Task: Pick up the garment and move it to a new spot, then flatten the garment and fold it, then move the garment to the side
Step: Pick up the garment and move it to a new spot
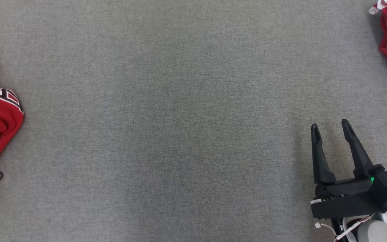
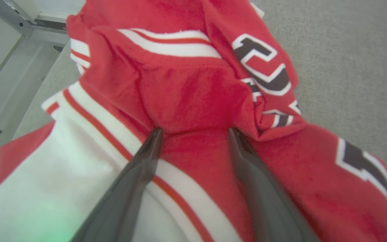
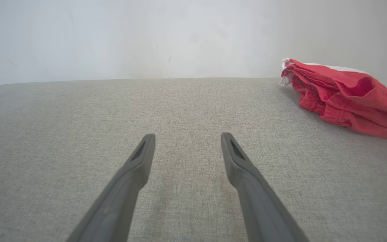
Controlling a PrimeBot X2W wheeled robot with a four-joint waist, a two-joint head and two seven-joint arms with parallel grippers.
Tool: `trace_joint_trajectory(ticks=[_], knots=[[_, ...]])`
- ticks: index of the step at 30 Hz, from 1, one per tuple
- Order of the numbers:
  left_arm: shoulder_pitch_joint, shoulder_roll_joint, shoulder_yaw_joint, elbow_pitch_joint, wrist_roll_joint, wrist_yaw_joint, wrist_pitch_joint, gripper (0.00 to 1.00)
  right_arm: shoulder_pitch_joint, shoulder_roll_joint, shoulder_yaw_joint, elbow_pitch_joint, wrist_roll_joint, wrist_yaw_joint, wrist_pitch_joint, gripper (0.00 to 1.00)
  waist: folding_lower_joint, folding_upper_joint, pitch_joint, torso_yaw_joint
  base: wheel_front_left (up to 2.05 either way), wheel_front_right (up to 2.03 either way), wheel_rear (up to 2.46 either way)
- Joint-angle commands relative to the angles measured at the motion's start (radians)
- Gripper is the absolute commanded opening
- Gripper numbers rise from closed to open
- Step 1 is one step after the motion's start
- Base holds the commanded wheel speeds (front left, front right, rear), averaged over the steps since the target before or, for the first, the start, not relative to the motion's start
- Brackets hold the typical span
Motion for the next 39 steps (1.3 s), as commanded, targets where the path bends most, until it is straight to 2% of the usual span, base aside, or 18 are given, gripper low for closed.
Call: trace_joint_trajectory(ticks=[1, 3, 4, 5, 8, 13, 20, 27, 29, 39], knots=[[0.007, -0.002, -0.004, 0.018, -0.013, 0.002, 0.013, 1.0, -0.009, 0.007, 0.003, 0.001, -0.006, -0.003, 0.0, 1.0, 0.0001, 0.0, -0.001, -0.001, 0.0, 0.0, 0.0], [0.005, 0.001, -0.024, 0.035, -0.025, 0.002, 0.034, 1.0, -0.013, 0.011, 0.006, 0.003, -0.006, -0.003, -0.001, 1.0, 0.0001, 0.0, -0.004, -0.005, 0.0, 0.0, 0.0], [0.004, 0.006, -0.029, 0.041, -0.03, 0.002, 0.027, 0.29, -0.014, 0.013, 0.008, 0.005, -0.007, -0.003, -0.002, 1.0, 0.0001, 0.0, -0.006, -0.007, 0.0, 0.0, 0.0], [0.004, 0.013, -0.029, 0.053, -0.032, 0.002, 0.016, 0.0, -0.015, 0.017, 0.008, 0.006, -0.008, -0.003, -0.003, 1.0, 0.0001, 0.0, -0.007, -0.009, 0.0, 0.0, 0.0], [-0.007, 0.027, -0.028, 0.089, -0.015, 0.025, -0.056, 0.0, -0.017, 0.023, 0.008, 0.014, -0.004, -0.003, -0.01, 1.0, 0.0001, 0.0, -0.017, -0.014, 0.0, 0.0, 0.0], [-0.046, 0.031, -0.031, 0.107, 0.004, 0.038, -0.222, 0.0, -0.016, 0.028, -0.004, 0.039, 0.009, -0.003, -0.024, 1.0, 0.0001, 0.0, -0.041, -0.012, 0.0, 0.0, 0.0], [-0.135, 0.033, -0.071, 0.078, 0.054, 0.024, -0.412, 0.0, -0.013, 0.048, -0.002, 0.101, 0.021, -0.003, -0.053, 1.0, 0.0001, 0.0, -0.122, -0.004, 0.0, 0.0, 0.0], [-0.235, -0.003, -0.133, -0.02, 0.094, 0.01, -0.461, 0.0, -0.005, 0.063, 0.002, 0.171, 0.046, -0.003, -0.085, 1.0, 0.0001, 0.0, -0.2, -0.014, 0.0, 0.0, 0.0], [-0.258, -0.03, -0.139, -0.063, 0.079, 0.009, -0.46, 0.0, -0.003, 0.068, 0.004, 0.19, 0.05, -0.003, -0.093, 1.0, 0.0001, 0.0, -0.219, -0.022, 0.0, 0.0, 0.0], [-0.321, -0.14, -0.22, -0.313, 0.061, 0.002, -0.35, 0.0, -0.015, 0.09, 0.017, 0.265, 0.083, -0.003, -0.122, 1.0, 0.0001, 0.0, -0.261, -0.083, 0.0, 0.0, 0.0]])
